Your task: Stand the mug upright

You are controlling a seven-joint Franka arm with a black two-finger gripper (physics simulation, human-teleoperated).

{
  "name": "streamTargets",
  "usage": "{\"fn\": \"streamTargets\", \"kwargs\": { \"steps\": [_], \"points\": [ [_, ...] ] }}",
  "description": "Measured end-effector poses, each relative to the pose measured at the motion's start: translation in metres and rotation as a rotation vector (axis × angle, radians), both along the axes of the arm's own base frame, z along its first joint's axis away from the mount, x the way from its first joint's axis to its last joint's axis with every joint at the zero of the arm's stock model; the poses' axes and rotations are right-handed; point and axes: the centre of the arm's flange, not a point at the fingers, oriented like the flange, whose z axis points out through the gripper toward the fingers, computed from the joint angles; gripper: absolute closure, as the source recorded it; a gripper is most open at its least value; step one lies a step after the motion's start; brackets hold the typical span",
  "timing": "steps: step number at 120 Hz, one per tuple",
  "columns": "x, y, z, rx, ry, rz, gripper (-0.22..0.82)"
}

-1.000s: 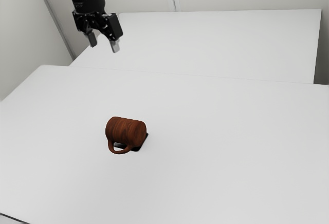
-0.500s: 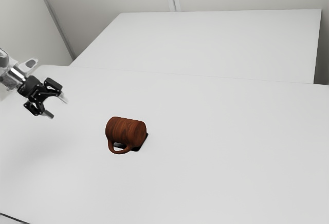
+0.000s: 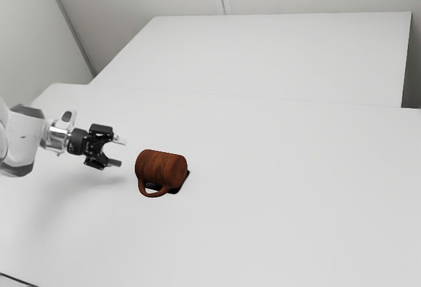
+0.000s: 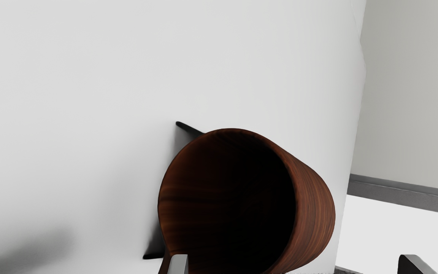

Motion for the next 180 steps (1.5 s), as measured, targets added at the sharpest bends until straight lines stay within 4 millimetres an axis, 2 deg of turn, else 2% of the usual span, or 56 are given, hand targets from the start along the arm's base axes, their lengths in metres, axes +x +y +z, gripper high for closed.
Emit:
{"fn": "streamTargets", "kwargs": {
  "steps": [20,38,59,69,73,87,94,104,116,125,133,144,151,157,168,180],
  "points": [
    [0.009,-0.027,-0.011,-0.04,-0.081,-0.04,0.0],
    [0.016,-0.037,-0.01,-0.046,-0.152,-0.057,0.0],
    [0.025,-0.064,-0.018,-0.064,-0.198,-0.107,0.0],
    [0.026,-0.071,-0.023,-0.068,-0.21,-0.12,0.0],
    [0.027,-0.072,-0.023,-0.068,-0.218,-0.119,0.05],
    [0.028,-0.072,-0.023,-0.064,-0.243,-0.117,0.37],
    [0.029,-0.072,-0.022,-0.063,-0.255,-0.119,0.49],
    [0.031,-0.076,-0.018,-0.064,-0.275,-0.128,0.61],
    [0.036,-0.084,-0.012,-0.069,-0.301,-0.141,0.69],
    [0.039,-0.084,-0.003,-0.066,-0.328,-0.145,0.71],
    [0.048,-0.087,0.014,-0.056,-0.367,-0.159,0.72],
    [0.075,-0.098,0.052,-0.003,-0.434,-0.241,0.74],
    [0.092,-0.102,0.081,0.091,-0.461,-0.335,0.75],
    [0.099,-0.107,0.095,0.189,-0.454,-0.425,0.76],
    [0.106,-0.14,0.104,0.409,-0.408,-0.628,0.77],
    [0.106,-0.172,0.137,0.716,-0.386,-0.816,0.78]
  ]
}}
